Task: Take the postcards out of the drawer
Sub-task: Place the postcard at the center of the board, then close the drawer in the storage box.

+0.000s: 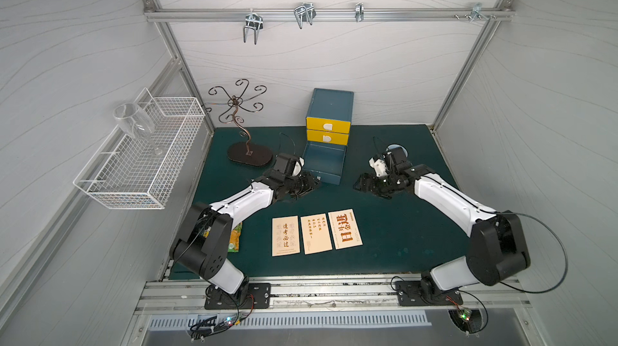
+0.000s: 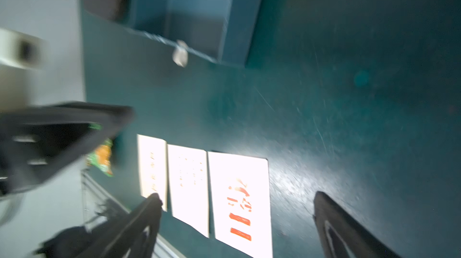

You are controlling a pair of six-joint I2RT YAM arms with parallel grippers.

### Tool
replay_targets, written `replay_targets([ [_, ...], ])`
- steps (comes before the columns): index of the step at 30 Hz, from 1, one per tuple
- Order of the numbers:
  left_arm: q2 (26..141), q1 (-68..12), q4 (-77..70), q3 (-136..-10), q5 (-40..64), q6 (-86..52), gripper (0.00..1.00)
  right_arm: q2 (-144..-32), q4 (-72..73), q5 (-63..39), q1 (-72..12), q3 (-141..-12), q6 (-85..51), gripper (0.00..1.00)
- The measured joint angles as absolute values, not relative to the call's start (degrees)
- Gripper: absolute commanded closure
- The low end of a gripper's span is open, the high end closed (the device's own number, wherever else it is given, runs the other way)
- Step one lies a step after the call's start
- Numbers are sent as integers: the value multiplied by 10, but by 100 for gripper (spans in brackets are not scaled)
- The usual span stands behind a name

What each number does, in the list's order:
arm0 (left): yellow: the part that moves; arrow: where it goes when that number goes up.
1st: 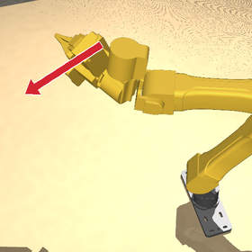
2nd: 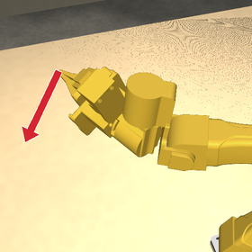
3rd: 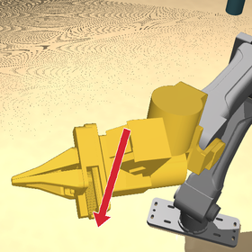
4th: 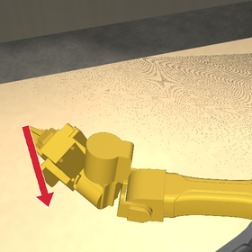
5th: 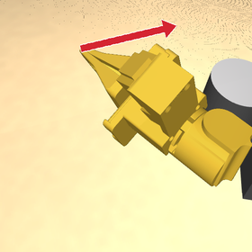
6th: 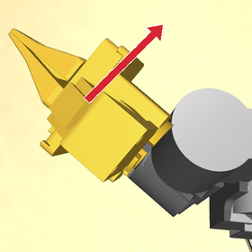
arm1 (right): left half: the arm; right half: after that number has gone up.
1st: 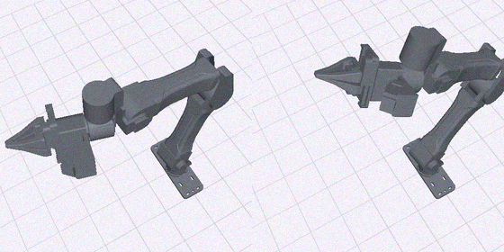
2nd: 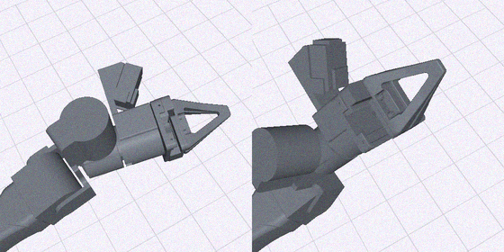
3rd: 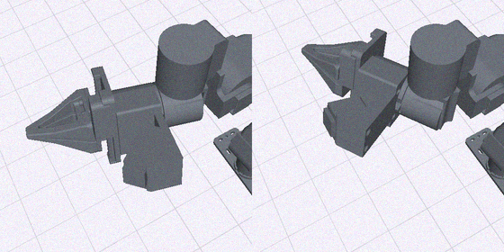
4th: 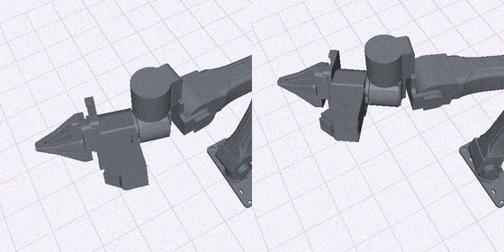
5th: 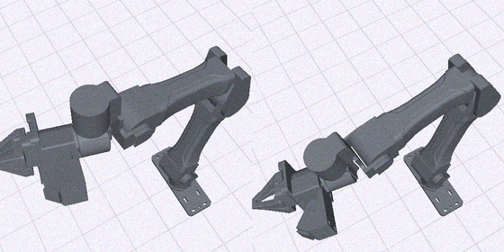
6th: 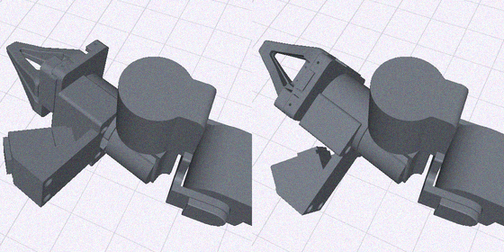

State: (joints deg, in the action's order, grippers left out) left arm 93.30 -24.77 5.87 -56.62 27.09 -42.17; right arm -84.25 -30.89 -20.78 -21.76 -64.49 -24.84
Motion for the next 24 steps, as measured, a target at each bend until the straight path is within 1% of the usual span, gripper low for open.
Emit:
replay_targets([
  [6,987,-247,67,-597,275,-406,52,-846,-293,-243,-192,-687,-248,1],
  [18,1073,-244,48,-640,265,-401,50,-870,-279,-283,-187,-685,-264,1],
  [21,1087,-244,16,-639,263,-415,49,-870,-275,-286,-185,-674,-268,1],
  [24,1095,-244,-51,-628,265,-443,49,-869,-269,-286,-182,-658,-275,1],
])
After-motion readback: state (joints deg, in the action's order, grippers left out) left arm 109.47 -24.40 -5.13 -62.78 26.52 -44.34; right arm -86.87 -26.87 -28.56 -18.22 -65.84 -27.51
